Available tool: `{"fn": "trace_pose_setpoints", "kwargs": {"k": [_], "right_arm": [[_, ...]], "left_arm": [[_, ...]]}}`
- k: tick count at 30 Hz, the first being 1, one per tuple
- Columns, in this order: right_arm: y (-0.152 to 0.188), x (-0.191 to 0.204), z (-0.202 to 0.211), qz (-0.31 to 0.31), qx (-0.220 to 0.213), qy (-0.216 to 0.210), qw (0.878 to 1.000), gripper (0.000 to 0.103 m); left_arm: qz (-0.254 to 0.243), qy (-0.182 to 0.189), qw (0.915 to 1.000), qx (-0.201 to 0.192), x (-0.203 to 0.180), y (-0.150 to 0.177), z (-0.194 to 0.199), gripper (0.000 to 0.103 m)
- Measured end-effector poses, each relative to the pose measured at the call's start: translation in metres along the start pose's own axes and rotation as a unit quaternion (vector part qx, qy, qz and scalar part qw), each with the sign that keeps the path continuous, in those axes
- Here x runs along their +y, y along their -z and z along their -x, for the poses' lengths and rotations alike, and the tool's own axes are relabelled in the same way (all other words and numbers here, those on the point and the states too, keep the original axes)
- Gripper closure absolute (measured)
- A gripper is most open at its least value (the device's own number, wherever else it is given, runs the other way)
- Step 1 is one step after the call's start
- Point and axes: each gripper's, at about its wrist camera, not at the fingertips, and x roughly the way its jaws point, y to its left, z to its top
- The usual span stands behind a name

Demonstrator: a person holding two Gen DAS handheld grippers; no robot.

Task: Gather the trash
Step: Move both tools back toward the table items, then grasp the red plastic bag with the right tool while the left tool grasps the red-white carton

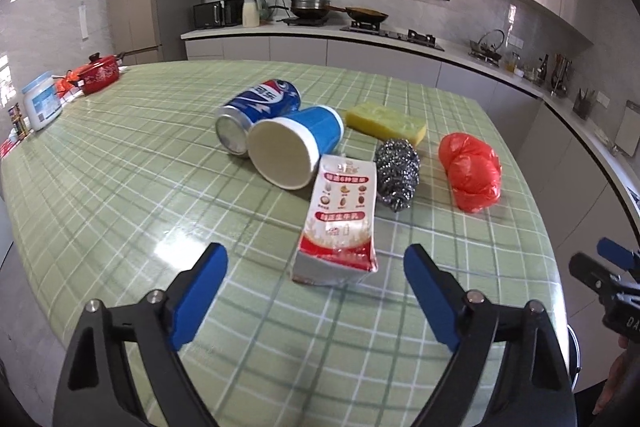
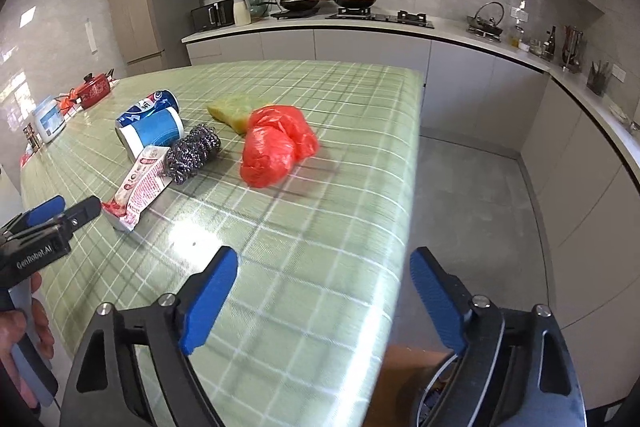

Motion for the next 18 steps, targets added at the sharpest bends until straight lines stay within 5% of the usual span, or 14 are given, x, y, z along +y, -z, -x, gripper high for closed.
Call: {"fn": "trace_pose_setpoints", "kwargs": {"k": [18], "right_arm": [[-0.054,0.024,-0.079,0.013,0.013,-0.026,1.000,0.021]], "left_arm": [[-0.013,0.006,0.9987,0.049,-0.002,-0.016,-0.057,0.035]]}}
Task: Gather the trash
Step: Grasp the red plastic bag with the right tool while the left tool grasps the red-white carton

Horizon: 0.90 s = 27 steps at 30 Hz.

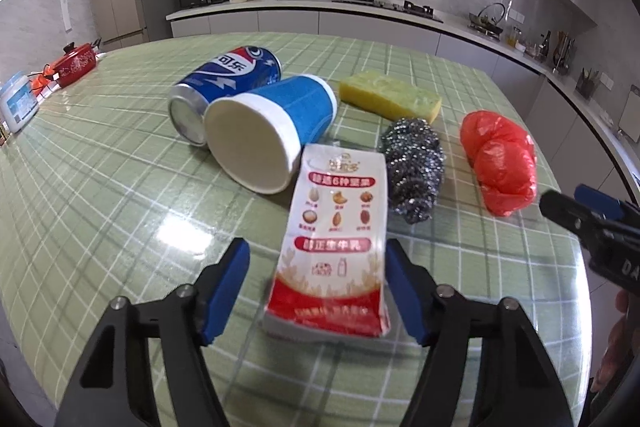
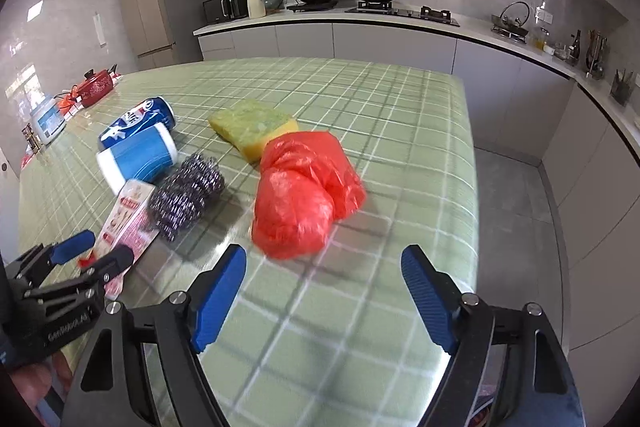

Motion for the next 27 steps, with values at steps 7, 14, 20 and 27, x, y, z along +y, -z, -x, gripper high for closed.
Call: {"fn": "trace_pose_setpoints", "kwargs": {"k": [7,14,20,27], "right_arm": [[-0.016,0.004,-0.031,0.001,0.012,-0.002,1.000,0.024],[-0.021,0.006,-0.052,-0.005,0.030,-0.006,1.000,0.027],[-0.025,0.004,-0.064,-0.010,0.048,-0.023,0.999,0.068],[-0.024,0.001,-0.047,-0.004,0.036,-0.030,0.999,0.078]], "left_arm": [[0.008,0.005,0.9999,0.007,0.004,-0.010,-0.011,0.040],[0.007,0.005,0.9999,0.014,0.003,-0.017,-0.018,0.041],[0.006,0.011,0.9996,0.026,-0.001,-0.018,-0.023,0.047],[0.009,0.013,0.9998,0.008,0.000,-0.013,-0.010,0.051]]}}
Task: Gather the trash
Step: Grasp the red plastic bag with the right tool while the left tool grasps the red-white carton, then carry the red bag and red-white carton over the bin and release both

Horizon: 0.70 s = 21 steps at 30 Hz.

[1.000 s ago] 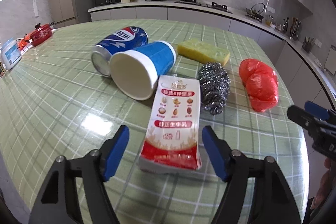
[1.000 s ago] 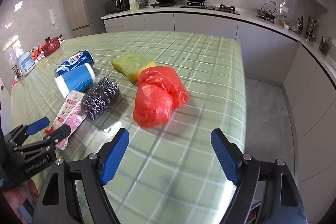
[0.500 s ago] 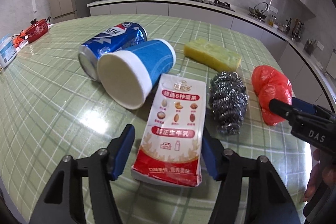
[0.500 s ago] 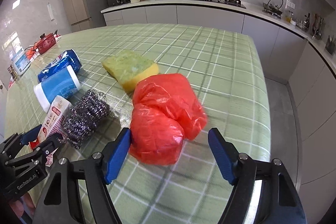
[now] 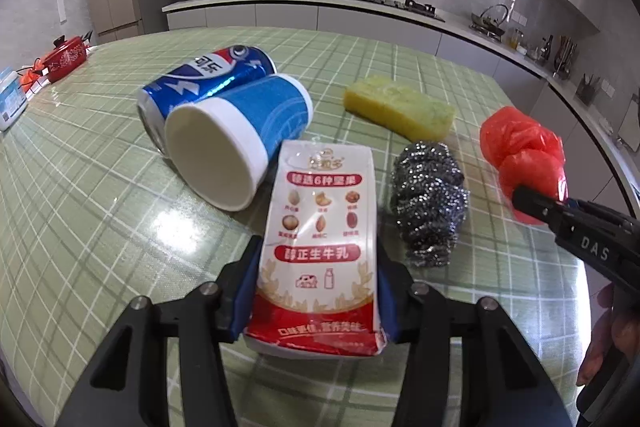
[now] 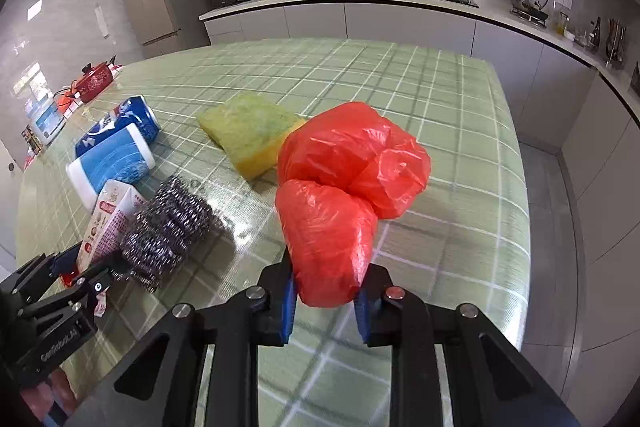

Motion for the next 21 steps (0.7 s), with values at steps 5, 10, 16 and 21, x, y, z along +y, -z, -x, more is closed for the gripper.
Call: {"fn": "trace_pose_setpoints", "kwargs": {"k": [5,10,16,21], "right_arm": [[0.011,-0.004,0.020,-0.002,-0.010,-0.001,1.000,0.078],[0.024,-0.007,0.047,0.000,-0.018,-0.002,1.000,0.078],[0.042,-0.013,0.074,0.000,-0.026,0.000,1.000,0.078],[0.058,-0.019,0.094,-0.004,-0.029,0.004,1.000,0.078]], "left_arm": [[0.001,0.001,1.0000,-0.008,0.001,0.002,0.009,0.051],[-0.002,0.002,0.9999,-0.012,0.000,0.007,0.022,0.051],[-0.005,0.004,0.9999,-0.014,-0.009,0.013,0.035,0.051],[-0.014,0.013,0.9996,-0.022,-0.024,0.018,0.052,0.051]]}}
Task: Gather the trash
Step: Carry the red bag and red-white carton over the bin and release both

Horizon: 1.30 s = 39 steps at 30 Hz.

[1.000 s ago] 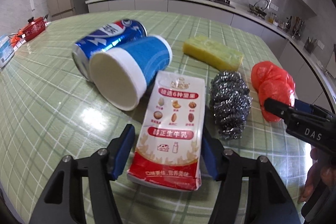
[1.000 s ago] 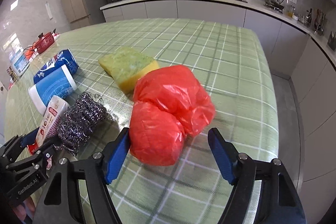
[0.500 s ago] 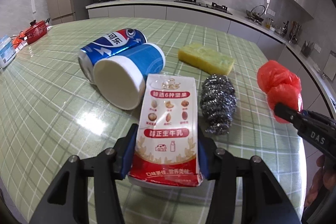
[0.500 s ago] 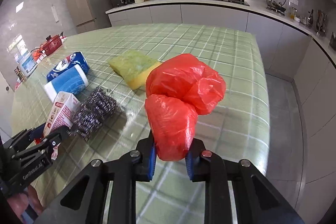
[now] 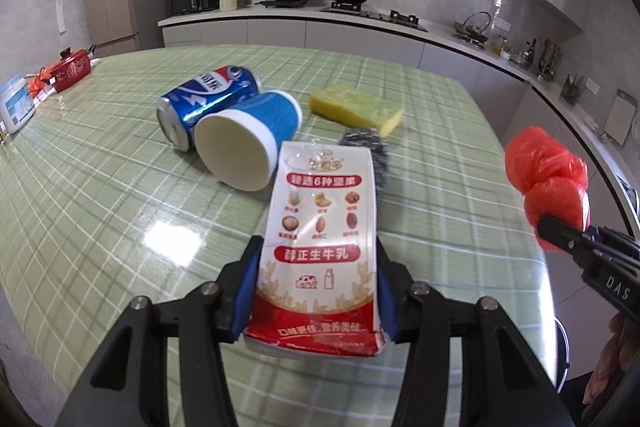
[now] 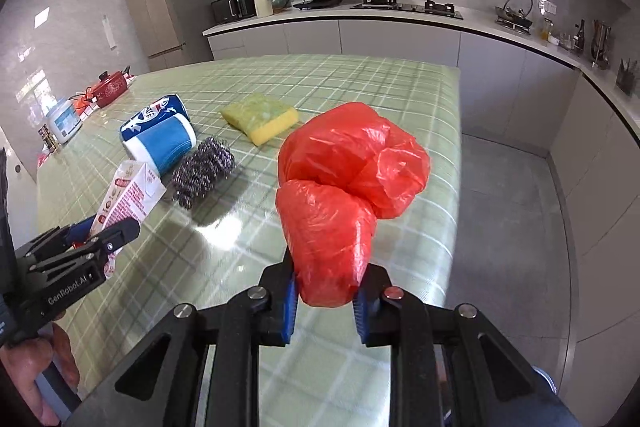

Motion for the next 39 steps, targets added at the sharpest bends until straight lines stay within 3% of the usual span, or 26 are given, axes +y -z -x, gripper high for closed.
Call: {"fn": "trace_pose_setpoints", "kwargs": {"k": [14,30,39], "right_arm": [[0.049,-0.049,0.080,-0.035,-0.019,0.043,0.998,0.078],[0.116,-0.138,0.169,-0.106,-0.033,0.124,0.986,0.078],[0.153,-0.180,0.201,-0.136,-0.025,0.147,0.979,0.078]], "left_arm": [[-0.053,0.065,0.9964,-0.010,-0.078,0.020,0.037,0.051],[-0.135,0.151,0.9793,-0.004,-0.199,0.054,0.062,0.051],[-0.166,0.178,0.9698,0.021,-0.260,0.083,0.062,0.051]]}}
